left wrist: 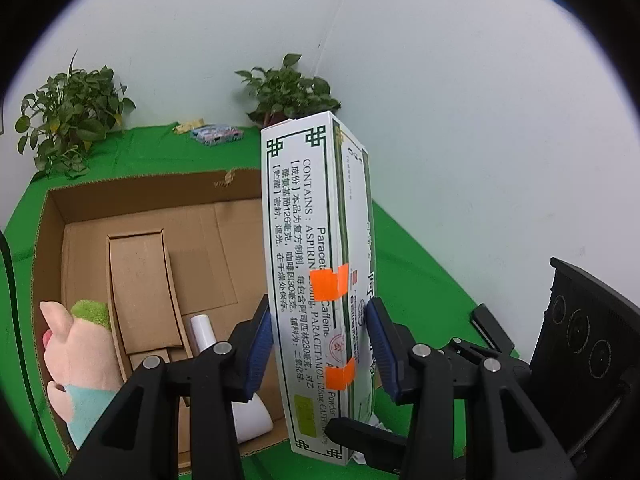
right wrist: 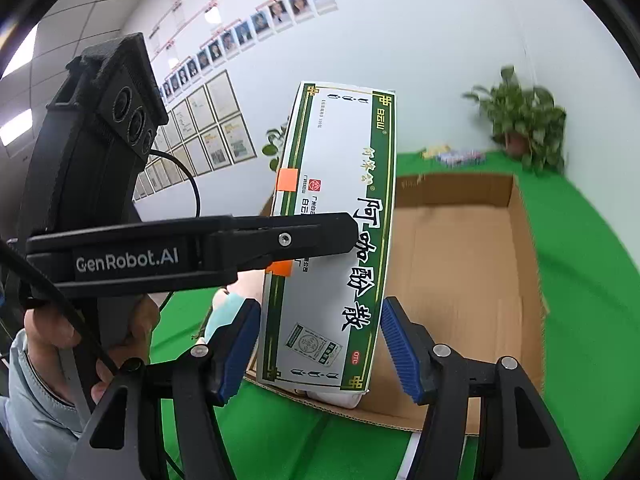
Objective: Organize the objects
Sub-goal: 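Lift the medicine box with the right gripper and carry it over the box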
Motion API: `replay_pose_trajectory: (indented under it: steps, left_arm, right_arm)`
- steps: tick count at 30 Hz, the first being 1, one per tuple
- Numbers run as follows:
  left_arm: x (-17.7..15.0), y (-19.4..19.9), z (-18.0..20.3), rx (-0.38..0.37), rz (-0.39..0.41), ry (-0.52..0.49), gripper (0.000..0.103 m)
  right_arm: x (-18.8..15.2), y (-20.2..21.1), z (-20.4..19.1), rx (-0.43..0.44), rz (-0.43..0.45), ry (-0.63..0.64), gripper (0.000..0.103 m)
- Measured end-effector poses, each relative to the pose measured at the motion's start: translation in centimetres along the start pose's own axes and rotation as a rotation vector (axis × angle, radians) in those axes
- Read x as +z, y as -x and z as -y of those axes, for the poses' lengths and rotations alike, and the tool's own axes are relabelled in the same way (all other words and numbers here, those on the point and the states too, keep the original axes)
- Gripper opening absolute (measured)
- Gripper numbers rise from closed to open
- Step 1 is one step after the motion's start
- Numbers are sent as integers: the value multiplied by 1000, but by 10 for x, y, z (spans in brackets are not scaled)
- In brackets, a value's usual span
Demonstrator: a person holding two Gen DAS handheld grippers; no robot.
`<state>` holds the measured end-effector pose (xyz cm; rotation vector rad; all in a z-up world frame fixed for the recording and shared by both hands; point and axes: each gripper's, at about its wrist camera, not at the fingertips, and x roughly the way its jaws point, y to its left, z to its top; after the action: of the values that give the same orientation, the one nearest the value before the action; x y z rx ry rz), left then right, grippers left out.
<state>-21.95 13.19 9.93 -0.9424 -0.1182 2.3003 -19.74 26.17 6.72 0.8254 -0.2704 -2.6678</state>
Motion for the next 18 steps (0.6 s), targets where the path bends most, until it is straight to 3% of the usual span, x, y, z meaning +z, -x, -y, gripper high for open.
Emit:
replay_pose_trajectory:
  steps: [11,18]
  left_arm:
    - [-35,-76,-28,48,-169,49,44]
    - [-49,-114,-44,46,-252,101,44]
  right_arm:
    - [-41,-71,54,37,-171,-134,59]
    - [-58,-100,74,15,-238,-166,58]
